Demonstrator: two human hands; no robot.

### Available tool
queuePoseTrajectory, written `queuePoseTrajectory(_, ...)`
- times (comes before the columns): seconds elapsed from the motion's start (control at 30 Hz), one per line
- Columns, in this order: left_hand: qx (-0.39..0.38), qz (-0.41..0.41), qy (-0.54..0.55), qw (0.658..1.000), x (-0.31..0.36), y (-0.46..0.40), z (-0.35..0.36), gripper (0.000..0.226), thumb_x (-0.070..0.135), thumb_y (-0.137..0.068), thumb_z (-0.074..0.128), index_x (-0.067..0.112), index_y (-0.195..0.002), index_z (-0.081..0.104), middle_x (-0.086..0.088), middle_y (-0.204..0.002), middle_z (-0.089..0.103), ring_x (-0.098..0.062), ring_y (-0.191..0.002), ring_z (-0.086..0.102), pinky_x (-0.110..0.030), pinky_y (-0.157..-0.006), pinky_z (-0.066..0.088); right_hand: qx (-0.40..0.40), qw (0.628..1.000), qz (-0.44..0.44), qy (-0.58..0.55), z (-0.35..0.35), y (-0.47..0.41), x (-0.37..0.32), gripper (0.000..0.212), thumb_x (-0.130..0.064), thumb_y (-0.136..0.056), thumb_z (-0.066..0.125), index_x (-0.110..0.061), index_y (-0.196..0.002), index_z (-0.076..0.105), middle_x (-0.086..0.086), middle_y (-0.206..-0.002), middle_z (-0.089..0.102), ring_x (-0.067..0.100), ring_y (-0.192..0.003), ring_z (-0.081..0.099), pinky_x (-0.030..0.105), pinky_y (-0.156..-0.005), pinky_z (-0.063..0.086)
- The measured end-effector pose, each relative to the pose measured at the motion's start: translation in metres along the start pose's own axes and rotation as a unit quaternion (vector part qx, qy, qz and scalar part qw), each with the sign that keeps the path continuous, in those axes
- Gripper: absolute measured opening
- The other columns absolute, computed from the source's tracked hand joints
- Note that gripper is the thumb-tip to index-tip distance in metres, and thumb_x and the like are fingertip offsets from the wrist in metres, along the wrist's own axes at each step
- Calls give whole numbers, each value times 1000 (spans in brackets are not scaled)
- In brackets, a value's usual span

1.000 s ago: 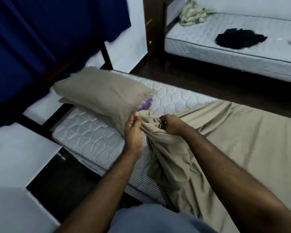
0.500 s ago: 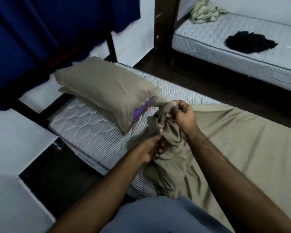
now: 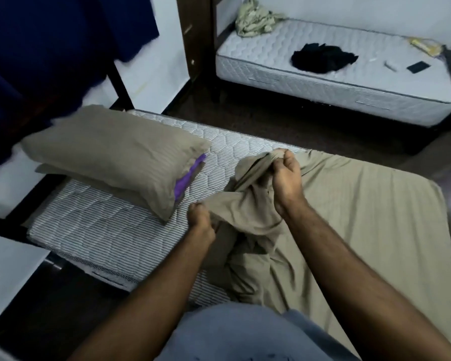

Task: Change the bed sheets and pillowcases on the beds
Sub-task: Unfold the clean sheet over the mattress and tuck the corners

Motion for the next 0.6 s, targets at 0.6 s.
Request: queuePoseTrajectory(0.6,-270,94,186,940,111,116,-53,28,37,-84,69,11,-83,77,0,-83,74,-12,-81,71,-26,-81,58,-646,575,-85,495,103,62,87,64,-9,-89,68,4,-145,40,16,-146,46,28,-137,42,28,-109,32)
Point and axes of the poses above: each hand's wrist, its own y-axis away from the middle knuckle, its own z-axis out of the palm, x = y × z, the point moved 2 cm from there along -y, towards the middle knuckle
